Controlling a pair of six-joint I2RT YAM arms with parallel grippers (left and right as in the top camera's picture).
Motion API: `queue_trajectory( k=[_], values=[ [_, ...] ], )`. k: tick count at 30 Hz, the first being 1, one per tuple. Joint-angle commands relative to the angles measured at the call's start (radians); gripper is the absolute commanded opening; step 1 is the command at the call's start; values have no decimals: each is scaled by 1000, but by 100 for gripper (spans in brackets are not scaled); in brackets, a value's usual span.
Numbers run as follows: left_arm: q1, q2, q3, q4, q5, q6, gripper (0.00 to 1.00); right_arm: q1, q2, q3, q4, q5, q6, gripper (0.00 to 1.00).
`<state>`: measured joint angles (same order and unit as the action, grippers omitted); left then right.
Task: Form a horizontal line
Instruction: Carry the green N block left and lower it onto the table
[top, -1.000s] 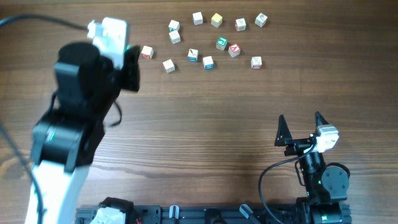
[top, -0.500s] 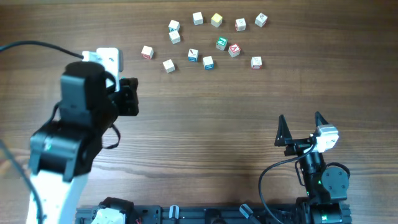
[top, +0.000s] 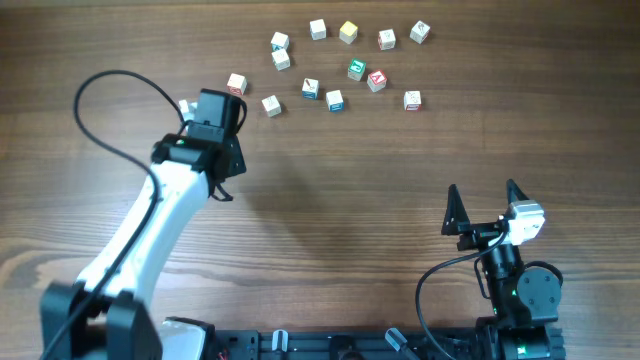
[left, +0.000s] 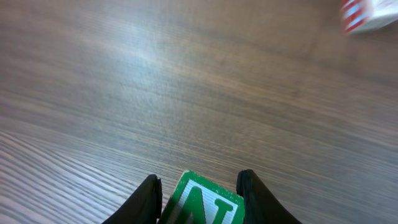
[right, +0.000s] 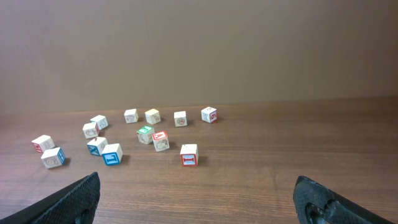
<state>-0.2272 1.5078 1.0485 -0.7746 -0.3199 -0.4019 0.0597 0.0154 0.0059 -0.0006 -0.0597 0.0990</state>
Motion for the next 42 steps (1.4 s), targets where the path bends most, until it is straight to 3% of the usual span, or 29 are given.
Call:
queue_trajectory(
  k=[1,9,19,24,35,38,42],
  values=[
    [3,61,-16,28,-34,-59,22,-5,-6,-1,3,-13,-18,100],
    [3,95,-29,-20,-146,-58,25,-5,-6,-1,3,-13,-18,100],
    [47,95,-206,219,-146,-47,32,-5,-6,-1,3,-13,-18,100],
    [113,95,-213,257,-146,-43,32,-5,-6,-1,3,-13,-18,100],
    [175,95,-213,334,24,166,36,-5,-6,-1,3,-13,-18,100],
    [175,95,-213,341,39,227,42,-5,-6,-1,3,-13,-18,100],
    [202,95,-213,341,39,276,41,-5,-6,-1,3,-13,-18,100]
  ],
)
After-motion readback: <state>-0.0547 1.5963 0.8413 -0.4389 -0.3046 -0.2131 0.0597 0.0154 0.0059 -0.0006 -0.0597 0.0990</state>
